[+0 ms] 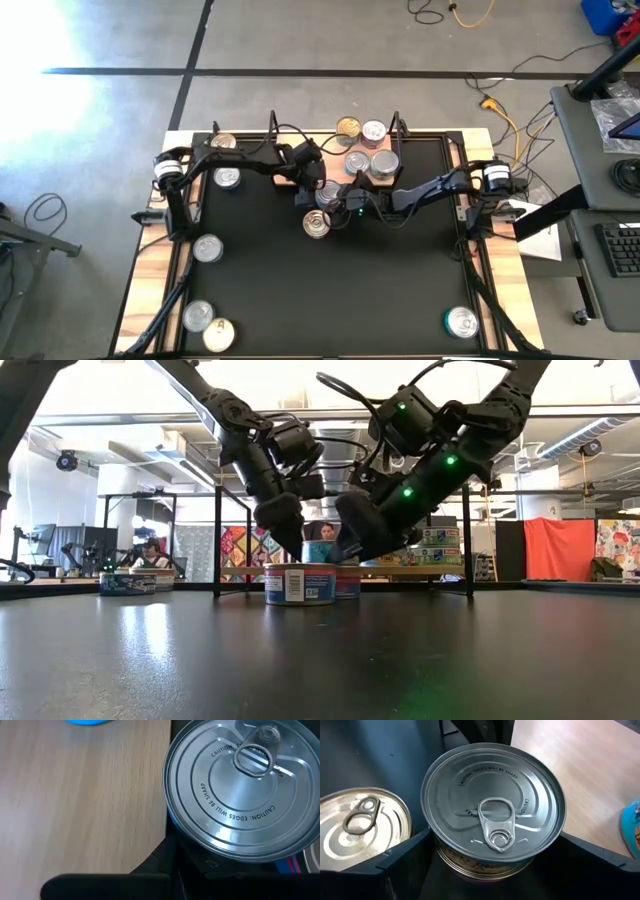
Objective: Stack canned seafood by type on shelf
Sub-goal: Stack the yellow-blue tuna can on top of the other yellow-blue tuna can on the shelf
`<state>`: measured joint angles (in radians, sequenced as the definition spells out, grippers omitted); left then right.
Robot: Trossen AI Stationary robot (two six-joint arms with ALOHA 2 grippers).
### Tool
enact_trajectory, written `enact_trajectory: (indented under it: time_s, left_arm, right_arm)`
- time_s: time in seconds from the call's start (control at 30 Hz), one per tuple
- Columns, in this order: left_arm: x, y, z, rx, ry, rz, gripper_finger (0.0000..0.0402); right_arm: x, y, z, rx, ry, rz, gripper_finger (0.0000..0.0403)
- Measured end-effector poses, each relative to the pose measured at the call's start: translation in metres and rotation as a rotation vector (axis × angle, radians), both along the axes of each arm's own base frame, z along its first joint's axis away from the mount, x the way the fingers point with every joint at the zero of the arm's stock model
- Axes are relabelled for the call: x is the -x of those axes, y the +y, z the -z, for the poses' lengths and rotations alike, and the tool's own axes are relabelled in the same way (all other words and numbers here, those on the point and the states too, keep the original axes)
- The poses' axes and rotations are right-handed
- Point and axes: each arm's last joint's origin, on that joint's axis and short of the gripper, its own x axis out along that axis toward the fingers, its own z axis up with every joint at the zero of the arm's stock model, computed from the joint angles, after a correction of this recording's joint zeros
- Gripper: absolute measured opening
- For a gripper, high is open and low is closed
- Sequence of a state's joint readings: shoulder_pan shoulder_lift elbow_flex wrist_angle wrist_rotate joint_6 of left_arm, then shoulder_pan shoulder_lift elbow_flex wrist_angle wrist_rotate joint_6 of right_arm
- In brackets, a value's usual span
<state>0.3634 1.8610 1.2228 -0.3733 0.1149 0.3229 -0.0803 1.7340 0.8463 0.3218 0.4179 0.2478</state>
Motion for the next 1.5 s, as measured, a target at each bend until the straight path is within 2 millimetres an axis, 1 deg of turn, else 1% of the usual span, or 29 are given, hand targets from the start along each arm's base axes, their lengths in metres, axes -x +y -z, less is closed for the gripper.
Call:
enact_trajectory:
  time_s: [0.23, 0.43, 0.53, 0.7, 0.83, 1.03, 1.3, 1.5]
  left_arm:
    - [-0.0025, -0.0107, 0.0015, 0.010, 0.010, 0.003, 0.0000]
    - [-0.0033, -0.0103, 0.0010, -0.012, 0.006, -0.006, 0.0000]
    - [-0.0038, -0.0091, 0.0005, -0.016, -0.003, -0.007, 0.0000]
    - [-0.0038, -0.0087, 0.0003, -0.025, -0.001, -0.016, 0.0000]
    - [-0.0041, -0.0087, -0.0001, -0.026, -0.003, -0.021, 0.0000]
    - [-0.0039, -0.0087, 0.0001, -0.005, -0.003, -0.053, 0.0000]
    - [-0.0055, -0.0084, -0.0017, 0.007, -0.022, -0.073, 0.0000]
    - [-0.0070, -0.0088, -0.0032, 0.012, -0.037, -0.033, 0.0000]
  right_arm:
    - [-0.0016, -0.0003, -0.0008, -0.038, -0.014, -0.038, 0.0369]
    - [-0.0012, -0.0022, -0.0001, -0.079, -0.025, -0.025, 0.0373]
    - [-0.0001, -0.0026, 0.0010, -0.067, -0.007, -0.010, 0.0375]
    - [0.0005, -0.0027, 0.0009, -0.019, 0.031, -0.046, 0.0375]
    - [0.0008, -0.0027, 0.0008, -0.049, 0.013, -0.020, 0.0375]
    - [0.0007, -0.0027, 0.0015, -0.041, 0.022, -0.029, 0.0375]
    - [-0.0026, -0.0048, -0.0013, -0.142, -0.038, 0.011, 0.0398]
    - [-0.0073, -0.0054, -0.0064, -0.091, -0.016, -0.021, 0.0400]
